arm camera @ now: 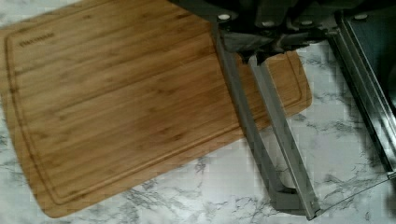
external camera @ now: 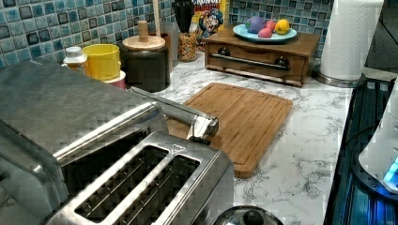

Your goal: Close the oven.

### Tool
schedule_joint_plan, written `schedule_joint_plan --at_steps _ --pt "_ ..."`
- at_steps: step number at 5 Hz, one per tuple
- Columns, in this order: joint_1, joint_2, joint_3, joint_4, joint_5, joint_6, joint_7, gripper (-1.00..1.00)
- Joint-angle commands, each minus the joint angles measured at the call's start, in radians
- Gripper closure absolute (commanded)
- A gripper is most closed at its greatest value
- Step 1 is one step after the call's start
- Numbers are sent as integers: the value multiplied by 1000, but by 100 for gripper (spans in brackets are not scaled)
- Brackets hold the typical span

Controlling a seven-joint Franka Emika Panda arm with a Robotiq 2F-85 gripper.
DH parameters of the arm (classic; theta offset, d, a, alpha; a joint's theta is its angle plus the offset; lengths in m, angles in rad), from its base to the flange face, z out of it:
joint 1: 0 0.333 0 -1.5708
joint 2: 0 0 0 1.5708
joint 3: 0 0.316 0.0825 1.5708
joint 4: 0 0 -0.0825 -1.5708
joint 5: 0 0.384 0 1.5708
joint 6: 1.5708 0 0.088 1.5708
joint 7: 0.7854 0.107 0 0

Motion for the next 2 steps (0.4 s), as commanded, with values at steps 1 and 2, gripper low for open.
schedule_joint_plan --at_steps 1,2 --pt "-130 -90 -67 -290 265 187 -395 100" --pt "-131 -105 -74 -370 432 287 -575 100"
